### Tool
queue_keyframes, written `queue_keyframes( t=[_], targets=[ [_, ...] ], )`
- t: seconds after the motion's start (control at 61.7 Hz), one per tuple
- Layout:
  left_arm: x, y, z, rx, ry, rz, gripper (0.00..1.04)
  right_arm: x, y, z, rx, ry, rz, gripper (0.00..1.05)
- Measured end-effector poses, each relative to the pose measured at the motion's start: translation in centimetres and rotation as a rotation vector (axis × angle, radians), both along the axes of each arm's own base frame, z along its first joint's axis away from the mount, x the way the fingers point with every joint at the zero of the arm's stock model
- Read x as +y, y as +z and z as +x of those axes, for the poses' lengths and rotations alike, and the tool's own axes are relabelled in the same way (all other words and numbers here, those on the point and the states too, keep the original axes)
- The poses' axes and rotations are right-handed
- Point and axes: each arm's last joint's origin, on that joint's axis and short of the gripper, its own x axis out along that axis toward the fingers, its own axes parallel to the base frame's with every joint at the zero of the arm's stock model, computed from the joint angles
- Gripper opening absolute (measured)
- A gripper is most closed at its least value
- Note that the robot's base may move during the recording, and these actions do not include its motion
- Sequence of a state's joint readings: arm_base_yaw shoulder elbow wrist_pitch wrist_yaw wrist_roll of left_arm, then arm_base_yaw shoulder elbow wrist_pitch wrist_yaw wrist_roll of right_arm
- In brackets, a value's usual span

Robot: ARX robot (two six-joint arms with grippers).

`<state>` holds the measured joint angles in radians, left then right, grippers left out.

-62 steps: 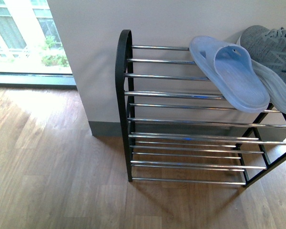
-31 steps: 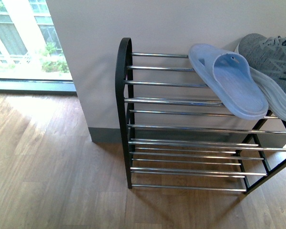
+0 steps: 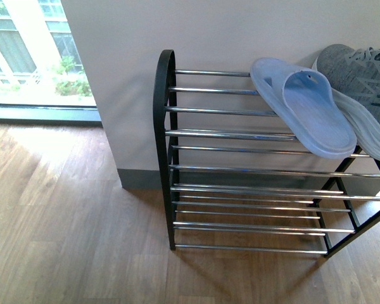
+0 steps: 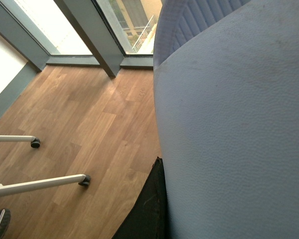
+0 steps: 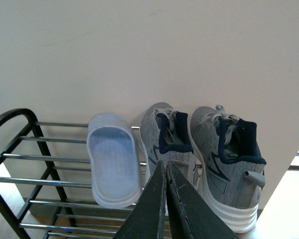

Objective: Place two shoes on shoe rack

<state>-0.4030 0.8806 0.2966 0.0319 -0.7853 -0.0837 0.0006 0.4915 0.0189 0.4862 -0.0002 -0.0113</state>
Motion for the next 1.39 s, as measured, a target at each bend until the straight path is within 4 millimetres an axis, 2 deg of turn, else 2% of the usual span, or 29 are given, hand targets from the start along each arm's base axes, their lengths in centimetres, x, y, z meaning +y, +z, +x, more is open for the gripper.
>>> queue_keyframes(
  t=[0.86,1.022,1.281,1.395],
  targets=[
    [0.0,0.0,0.0,0.0,0.0,0.001,0.02,0.0,0.1,-2.1,-0.007,0.0,0.0,0.01],
    [0.0,0.0,0.0,0.0,0.0,0.0,0.02,0.0,-0.2,-3.2,0.001,0.0,0.0,0.01],
    [0.0,0.0,0.0,0.0,0.0,0.0,0.02,0.0,-0.2,-3.2,-0.002,0.0,0.0,0.01],
    [0.0,0.0,0.0,0.0,0.0,0.001,0.02,0.0,-0.1,-3.3,-0.003,0.0,0.0,0.18]
  ],
)
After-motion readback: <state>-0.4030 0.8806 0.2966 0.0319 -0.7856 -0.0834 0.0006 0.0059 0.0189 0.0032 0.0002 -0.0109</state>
